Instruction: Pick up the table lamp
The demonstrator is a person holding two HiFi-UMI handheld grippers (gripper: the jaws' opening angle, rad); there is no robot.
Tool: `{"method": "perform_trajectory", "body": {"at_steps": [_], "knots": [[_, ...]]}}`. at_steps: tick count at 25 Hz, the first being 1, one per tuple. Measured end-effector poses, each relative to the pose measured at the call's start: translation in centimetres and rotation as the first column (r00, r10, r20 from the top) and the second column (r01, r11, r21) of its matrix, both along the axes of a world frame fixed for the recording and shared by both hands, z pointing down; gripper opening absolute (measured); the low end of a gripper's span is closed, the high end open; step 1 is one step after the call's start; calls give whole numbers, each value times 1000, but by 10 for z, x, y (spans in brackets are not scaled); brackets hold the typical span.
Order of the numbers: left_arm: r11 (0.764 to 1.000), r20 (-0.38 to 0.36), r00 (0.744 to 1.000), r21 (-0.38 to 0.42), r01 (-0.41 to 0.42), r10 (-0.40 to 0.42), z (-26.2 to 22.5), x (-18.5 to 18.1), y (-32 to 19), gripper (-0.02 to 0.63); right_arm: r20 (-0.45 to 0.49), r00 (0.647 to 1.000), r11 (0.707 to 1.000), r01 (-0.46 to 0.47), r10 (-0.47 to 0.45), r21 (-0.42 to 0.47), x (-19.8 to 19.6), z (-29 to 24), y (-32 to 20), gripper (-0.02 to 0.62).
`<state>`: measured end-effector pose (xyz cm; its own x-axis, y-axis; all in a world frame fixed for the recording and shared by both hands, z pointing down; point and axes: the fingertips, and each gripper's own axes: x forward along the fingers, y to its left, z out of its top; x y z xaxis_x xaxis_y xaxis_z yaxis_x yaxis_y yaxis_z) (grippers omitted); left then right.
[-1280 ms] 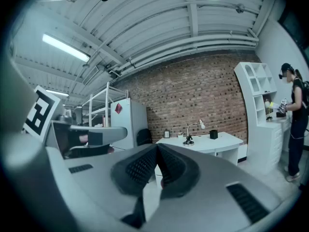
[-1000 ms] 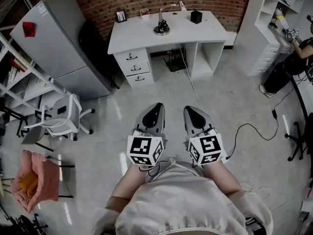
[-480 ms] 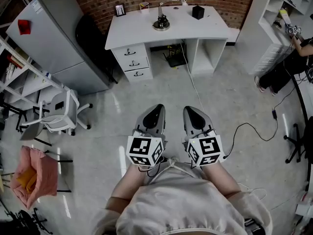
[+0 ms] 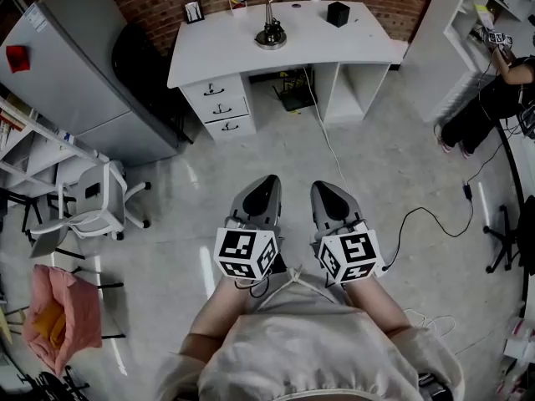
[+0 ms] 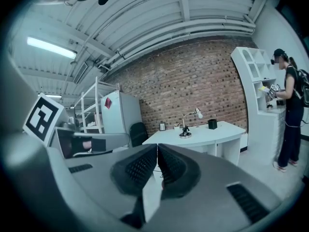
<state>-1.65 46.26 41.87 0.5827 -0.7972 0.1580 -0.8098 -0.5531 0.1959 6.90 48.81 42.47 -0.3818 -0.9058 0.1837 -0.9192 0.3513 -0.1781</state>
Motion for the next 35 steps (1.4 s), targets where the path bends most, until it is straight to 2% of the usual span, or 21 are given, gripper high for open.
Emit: {"method": "perform_trajectory", "body": {"at_steps": [9,16,21,25,29,35], "knots": [[995,-31,995,-2,-97,97,-12,-18,-135,21,-24,996,996,-90,90,-4,-19,-14,-124,28],[991,-44,990,3,-135,135,-25,-61,-250,21,-38,992,992,-123,123,-4,-65,-23,-233,28],[988,-60,986,-7,-155,154,-26,-86,-308,21,-48,989,990,-138,137,-27,-91,-18,-289,28],[990,-37,989,6,-141,141,-24,-108,-341,21,-57,989,990,-136,133,-46,-105,-12,-321,28],[994,-38,994,-18,-106,106,-13,-123,-362,21,-64,990,989,-134,129,-65,-107,-5,-347,28],[998,-34,998,-35,-49,48,-1,-129,-401,21,-55,995,994,-91,87,-63,-107,4,-393,28]]}}
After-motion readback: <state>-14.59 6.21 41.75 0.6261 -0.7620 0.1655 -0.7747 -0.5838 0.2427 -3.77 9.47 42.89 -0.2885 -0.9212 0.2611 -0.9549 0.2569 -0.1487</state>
